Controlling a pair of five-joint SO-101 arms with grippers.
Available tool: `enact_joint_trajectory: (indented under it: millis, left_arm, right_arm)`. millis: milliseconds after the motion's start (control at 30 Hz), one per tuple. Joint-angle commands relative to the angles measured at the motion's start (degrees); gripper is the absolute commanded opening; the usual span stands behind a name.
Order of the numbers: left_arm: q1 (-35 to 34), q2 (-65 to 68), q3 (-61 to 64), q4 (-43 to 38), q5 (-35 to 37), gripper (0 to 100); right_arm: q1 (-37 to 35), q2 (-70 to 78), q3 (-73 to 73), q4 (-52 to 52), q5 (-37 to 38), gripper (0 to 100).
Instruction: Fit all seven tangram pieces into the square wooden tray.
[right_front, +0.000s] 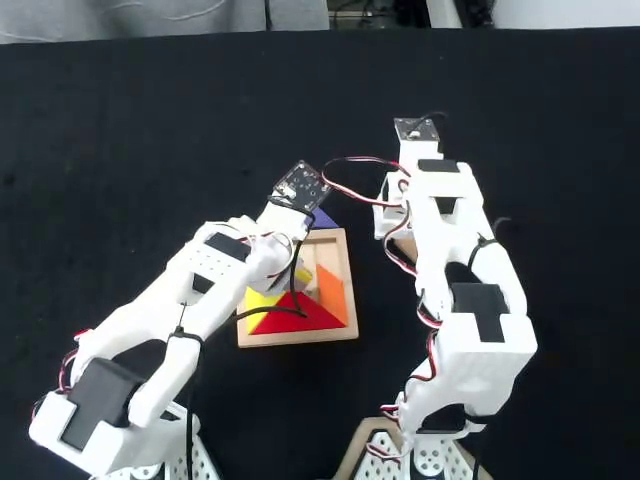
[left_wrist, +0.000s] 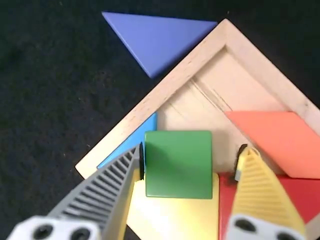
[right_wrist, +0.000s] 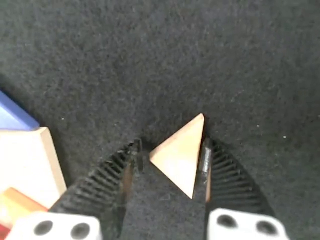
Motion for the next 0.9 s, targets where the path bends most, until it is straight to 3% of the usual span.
enact_joint_trajectory:
  millis: [0,200,467,633,867]
  left_arm:
    - [-0.13,-0.97,-1.36,-0.53,0.97,30]
    - [-1.98,-5.19,-2.33,4.04,1.58,30]
    - [-2.68,-32.18,8.13,12.48,1.14,30]
    - [-6.81,-36.92,18.86,7.56,-3.08,30]
    - [-14.29,-29.8,20.35,0.09,-6.68,30]
  right_arm:
    - [0.62,-0.4,-0.75,-0.26,1.23,20.5]
    - [0.62,-0.4,-0.75,-0.09,1.41,20.5]
    - [0.53,-0.31,-0.92,0.09,1.49,20.1]
    - [0.53,-0.31,-0.84,0.09,1.49,20.1]
    - [0.53,-0.31,-0.84,0.88,1.49,20.1]
